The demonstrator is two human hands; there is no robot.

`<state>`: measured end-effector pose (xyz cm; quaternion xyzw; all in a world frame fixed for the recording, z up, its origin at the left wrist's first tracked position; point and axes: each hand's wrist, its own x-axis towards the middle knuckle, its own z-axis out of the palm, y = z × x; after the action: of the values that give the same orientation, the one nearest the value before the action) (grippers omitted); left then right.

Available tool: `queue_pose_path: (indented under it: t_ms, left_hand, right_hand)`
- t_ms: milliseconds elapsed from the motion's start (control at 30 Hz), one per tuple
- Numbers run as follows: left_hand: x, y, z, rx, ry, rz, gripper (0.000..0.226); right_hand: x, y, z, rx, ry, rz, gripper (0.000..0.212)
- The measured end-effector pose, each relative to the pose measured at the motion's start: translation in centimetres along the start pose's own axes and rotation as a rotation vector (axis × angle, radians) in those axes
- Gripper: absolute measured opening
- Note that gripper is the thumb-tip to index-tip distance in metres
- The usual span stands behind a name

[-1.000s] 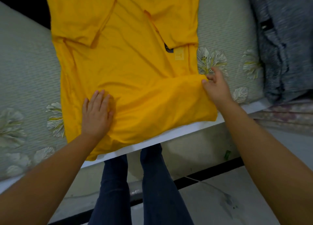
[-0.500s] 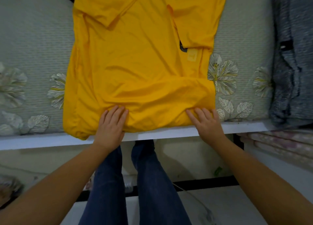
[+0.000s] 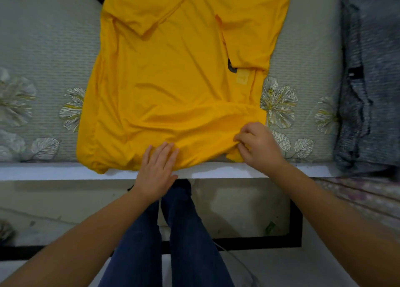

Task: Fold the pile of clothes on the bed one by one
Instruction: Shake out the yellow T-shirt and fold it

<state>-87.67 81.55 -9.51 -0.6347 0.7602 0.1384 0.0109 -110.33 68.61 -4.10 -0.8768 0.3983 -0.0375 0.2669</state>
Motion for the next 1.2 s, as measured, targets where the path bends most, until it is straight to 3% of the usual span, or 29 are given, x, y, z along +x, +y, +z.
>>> queue_pose_path:
  t_ms: [100,167,233,300,400,500,667,733,833,967,1067,1200]
  left_hand:
    - [0.6,1.7,0.7,-0.057,-0.024,-0.118,0.077]
    - [1.8,2.0,0.9,-0.136,0.055,-0.226,0.059]
    - [3.3,1.6,0.6,-0.174,0.149,-0.291,0.031]
    - [4.3,0.5,0.1,-0.196,0.185,-0.291,0.019]
    - [5.1,-2.1,-0.7,-0.238,0.193,-0.214,0.029]
    - [4.6,-5.0,-2.1,-0.231,0.197,-0.201,0.017]
    - [0.8,-9.6,-4.0,-0.23,0.113,-0.392,0.029]
    - [-0.7,-10.5,-4.7,-0.257,0.081,-0.392,0.036]
    - [-2.5,-10.9,-5.7,-0.193,0.048,-0.191,0.034]
    - [-3.7,-11.3,-7.7,-0.088,-0.029,0.088,0.027]
    - [-5.0,-11.9,-8.2,-0.062,-0.017,0.209,0.029]
    - [-6.7,-12.9,-9.0,-0.02,-0.011,0.224,0.036]
  right_hand:
    - [3.1,0.4,-2.1,0.232,0.058,0.332,0.01]
    - [4.7,1.2,-2.5,0.332,0.003,0.485,0.012]
    - [5.8,1.8,-2.5,0.295,-0.05,0.521,0.016]
    - [6.2,2.3,-2.4,0.241,-0.08,0.526,0.021]
    - [6.1,2.9,-2.1,0.145,-0.151,0.553,0.027]
    - [5.7,2.7,-1.5,-0.054,-0.236,0.442,0.028]
    - [4.7,1.1,-1.4,-0.474,-0.526,0.192,0.076]
    - [4.1,0.2,-1.1,-0.562,-0.596,0.195,0.076]
    - [2.2,-1.4,-0.4,-0.544,-0.484,0.127,0.042]
    - [-2.0,-3.2,0.8,-0.516,-0.07,-0.014,0.005]
    - [-5.4,-4.5,2.5,-0.485,0.079,0.016,0.014]
    - [-8.4,-7.5,4.1,-0.311,0.115,0.09,0.021]
